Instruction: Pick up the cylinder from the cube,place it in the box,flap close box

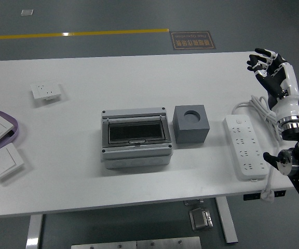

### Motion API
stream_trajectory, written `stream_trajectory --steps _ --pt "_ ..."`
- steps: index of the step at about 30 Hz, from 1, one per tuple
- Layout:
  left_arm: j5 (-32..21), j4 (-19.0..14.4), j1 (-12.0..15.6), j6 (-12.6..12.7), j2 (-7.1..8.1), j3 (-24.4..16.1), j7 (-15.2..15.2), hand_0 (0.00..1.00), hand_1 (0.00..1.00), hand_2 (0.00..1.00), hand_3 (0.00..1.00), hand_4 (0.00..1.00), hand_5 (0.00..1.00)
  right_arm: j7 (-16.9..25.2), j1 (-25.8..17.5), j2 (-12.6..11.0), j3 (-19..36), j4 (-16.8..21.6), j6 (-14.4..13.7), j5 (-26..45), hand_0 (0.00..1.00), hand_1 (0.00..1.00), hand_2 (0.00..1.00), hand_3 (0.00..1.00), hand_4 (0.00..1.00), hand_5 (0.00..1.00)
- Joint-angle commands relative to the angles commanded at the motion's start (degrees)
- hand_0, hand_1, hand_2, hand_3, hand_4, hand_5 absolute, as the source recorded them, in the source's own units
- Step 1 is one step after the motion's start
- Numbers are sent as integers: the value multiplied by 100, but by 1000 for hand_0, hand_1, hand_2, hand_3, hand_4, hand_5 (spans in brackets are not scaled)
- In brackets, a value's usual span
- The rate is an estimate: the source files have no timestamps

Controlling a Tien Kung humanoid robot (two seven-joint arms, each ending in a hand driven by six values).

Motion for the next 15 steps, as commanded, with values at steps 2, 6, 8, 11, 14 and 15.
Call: stream_trajectory --steps 2,6,8,11,14,15 --pt "30 -14 -2 42 -8 -40 -49 647 650 680 713 725 336 -1 -20 14 24 -4 6 5 648 615 627 635 751 248" --pt "61 -29 -12 86 -34 -88 -100 647 649 680 709 725 337 -8 -53 27 60 -20 13 20 648 616 626 636 750 246" --pt "72 -37 -22 106 -47 -80 -118 647 649 680 709 725 337 2 -76 30 70 -41 3 50 648 616 626 636 750 246" --pt "90 -42 -33 117 -54 -32 -123 646 646 676 702 728 341 -2 -97 30 77 -70 4 85 649 615 627 637 733 218" --pt "119 -43 -31 125 -58 -29 -120 646 646 676 702 728 341 -15 -109 31 83 -85 11 98 649 615 627 637 733 218" --pt "128 -43 -30 128 -60 -34 -120 646 646 676 702 728 341 -19 -112 31 86 -87 14 100 649 615 627 637 733 218"
